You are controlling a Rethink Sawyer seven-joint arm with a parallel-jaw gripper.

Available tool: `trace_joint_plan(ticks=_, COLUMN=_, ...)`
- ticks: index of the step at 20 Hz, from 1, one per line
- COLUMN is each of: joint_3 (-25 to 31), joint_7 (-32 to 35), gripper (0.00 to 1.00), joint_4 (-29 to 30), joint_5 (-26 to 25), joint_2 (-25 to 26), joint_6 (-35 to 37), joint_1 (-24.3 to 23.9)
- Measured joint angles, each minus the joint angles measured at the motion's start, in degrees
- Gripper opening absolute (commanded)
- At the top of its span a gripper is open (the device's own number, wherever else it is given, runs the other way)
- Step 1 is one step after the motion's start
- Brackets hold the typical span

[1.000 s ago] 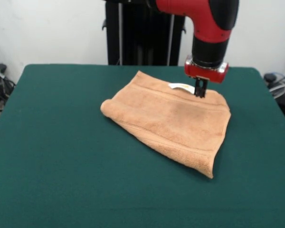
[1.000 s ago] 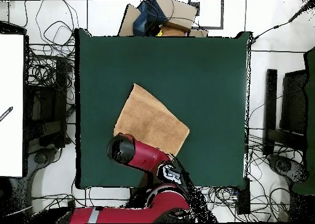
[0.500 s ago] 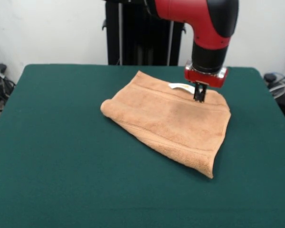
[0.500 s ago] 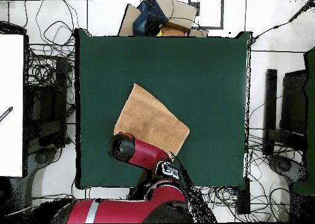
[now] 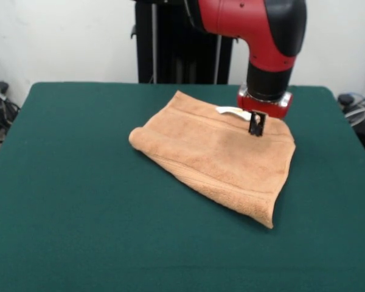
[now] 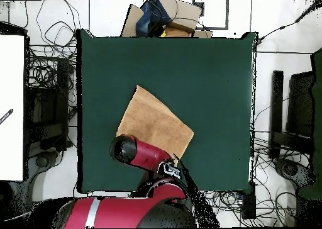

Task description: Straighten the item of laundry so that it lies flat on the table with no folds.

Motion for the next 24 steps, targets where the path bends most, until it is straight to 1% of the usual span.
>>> trace_joint_plan(ticks=6, joint_3=-0.09, joint_7=0.0, gripper=0.0, joint_4=0.0, joint_5=0.0, joint_2=-0.01, joint_6=-0.01, joint_1=1.19)
trace_joint_plan(ticks=19, joint_3=-0.07, joint_7=0.0, gripper=0.0, joint_4=0.27, joint_5=-0.02, joint_2=-2.24, joint_6=0.0, joint_1=6.68)
trace_joint_plan(ticks=24, joint_3=-0.08, joint_7=0.0, gripper=0.0, joint_4=0.53, joint_5=-0.02, joint_2=-2.27, joint_6=-0.19, joint_1=6.28)
